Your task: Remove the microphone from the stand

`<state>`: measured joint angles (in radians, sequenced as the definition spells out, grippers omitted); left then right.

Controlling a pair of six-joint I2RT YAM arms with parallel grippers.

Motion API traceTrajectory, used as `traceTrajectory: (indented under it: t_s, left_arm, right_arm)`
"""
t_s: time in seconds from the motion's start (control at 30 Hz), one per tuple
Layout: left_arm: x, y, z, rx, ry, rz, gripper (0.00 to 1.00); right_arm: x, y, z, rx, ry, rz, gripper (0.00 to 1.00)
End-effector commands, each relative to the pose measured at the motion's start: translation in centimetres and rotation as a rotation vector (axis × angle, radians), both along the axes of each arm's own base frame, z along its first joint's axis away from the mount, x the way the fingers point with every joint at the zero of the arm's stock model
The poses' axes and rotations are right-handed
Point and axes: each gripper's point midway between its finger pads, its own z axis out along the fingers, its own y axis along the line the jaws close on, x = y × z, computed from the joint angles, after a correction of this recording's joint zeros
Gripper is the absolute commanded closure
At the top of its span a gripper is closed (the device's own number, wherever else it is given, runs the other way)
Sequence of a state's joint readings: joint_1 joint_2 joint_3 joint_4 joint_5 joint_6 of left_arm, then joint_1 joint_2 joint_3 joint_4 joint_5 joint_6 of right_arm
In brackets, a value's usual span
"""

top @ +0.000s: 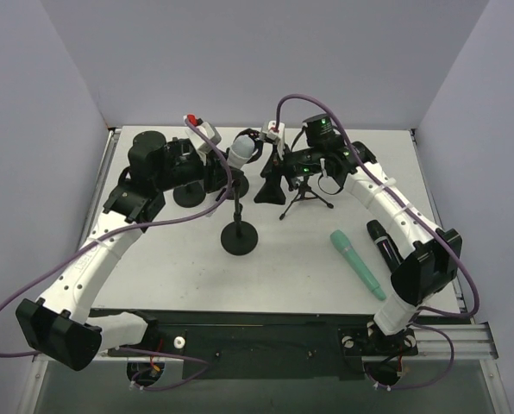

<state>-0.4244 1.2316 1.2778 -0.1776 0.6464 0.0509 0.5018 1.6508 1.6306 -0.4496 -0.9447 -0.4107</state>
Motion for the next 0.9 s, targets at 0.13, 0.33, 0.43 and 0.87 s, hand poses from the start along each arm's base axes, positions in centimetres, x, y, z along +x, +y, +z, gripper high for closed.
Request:
traceTrajectory:
  t_s: [0.13,0.33,0.43,0.87]
  left_arm:
    - [-0.8,0.9,1.0,0.041,-0.101,-0.085,0.95]
    - [-0.6,2.5,1.4,-0.004,-0.064,-0.090,1.00]
    - [-0.1,3.1,1.7,-0.022,-0.059,-0.061,1.00]
    - [1.2,4.4,5.0,-0.041,-0.140,-0.008,1.00]
  right_arm:
    - [1.1,5.1,2.5,0.216,-0.037,0.037,0.16]
    - [1.0,8.0,2.4,0.301,0.015,0.062,0.17]
    - [0.5,9.5,2.6,0.335,0.068,0.065,0.21]
    - [1.3,8.8,-1.1,0.248,0.206,0.019,1.00]
